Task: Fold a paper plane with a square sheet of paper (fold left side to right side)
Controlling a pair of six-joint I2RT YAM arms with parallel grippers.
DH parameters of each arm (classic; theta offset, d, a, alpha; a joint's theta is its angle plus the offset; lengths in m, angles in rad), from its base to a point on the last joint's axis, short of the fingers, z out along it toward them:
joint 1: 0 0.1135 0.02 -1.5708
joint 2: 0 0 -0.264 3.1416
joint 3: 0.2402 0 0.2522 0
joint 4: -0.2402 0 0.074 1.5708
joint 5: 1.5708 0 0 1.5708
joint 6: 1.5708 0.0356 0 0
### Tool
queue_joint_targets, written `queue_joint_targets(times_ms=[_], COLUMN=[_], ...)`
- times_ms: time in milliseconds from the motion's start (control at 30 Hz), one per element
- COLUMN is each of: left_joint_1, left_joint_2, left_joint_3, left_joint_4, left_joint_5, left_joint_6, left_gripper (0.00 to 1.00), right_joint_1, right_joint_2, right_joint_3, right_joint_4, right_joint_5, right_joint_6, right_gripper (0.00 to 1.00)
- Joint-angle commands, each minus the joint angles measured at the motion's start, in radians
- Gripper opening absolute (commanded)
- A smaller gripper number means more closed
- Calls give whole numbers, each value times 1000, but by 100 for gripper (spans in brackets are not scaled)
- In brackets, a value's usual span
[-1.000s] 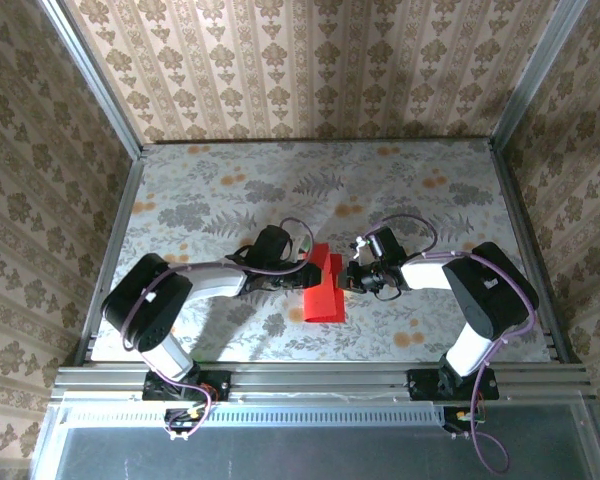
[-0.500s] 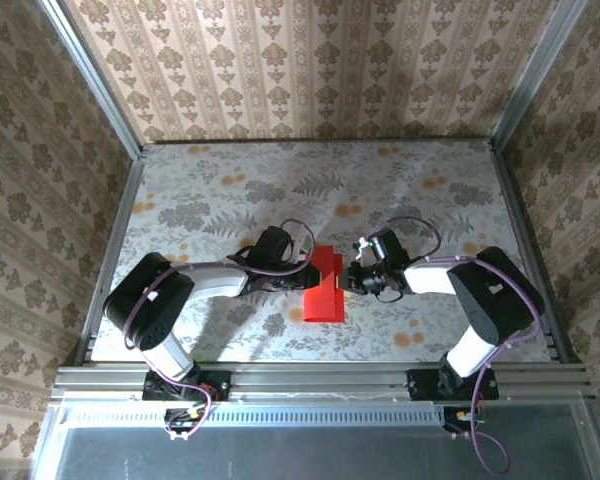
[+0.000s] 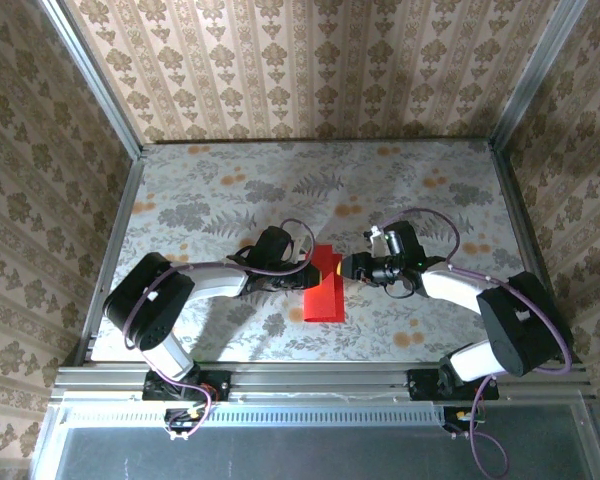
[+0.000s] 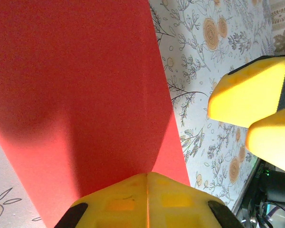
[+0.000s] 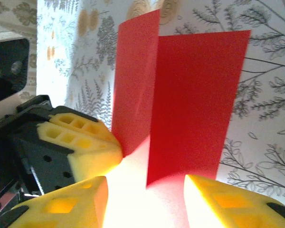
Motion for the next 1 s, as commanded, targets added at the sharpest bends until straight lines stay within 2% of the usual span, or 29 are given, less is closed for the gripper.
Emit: queue_joint_targets(times_ms=[0,200,333,467,600,700,833,967], left_joint_1=[-5,-6,-6,-5,-6,-4,-2,9], left_joint_2=[7,14,13,17,14,-3,-58,-126], left_joint_3=[19,19,19,20,20,20,20,19], left_joint_4=[-3,0,0,0,-1,-10,-66,-171], left_joint_5=[-3,3,3,5,5,-6,-57,-145], left_joint_6=[2,-1,-2,-1,-2,1,25,63], left_gripper=[8,8,8,8,9,16,34,47], right_joint_1=[3,30,54,68,74,74,74,73], right_joint_2=[36,134,179,199,212,215,213,213], right_joint_3=[-9,18,36,42,45,47,62,70], right_joint_4=[77,149,176,190,174,128,51,19], right_joint_5=[-71,-103,-109,-111,-99,-64,-13,11], right_joint_6=[32,72,86,95,95,82,51,39], right_gripper=[51,51,48,38,19,9,7,7])
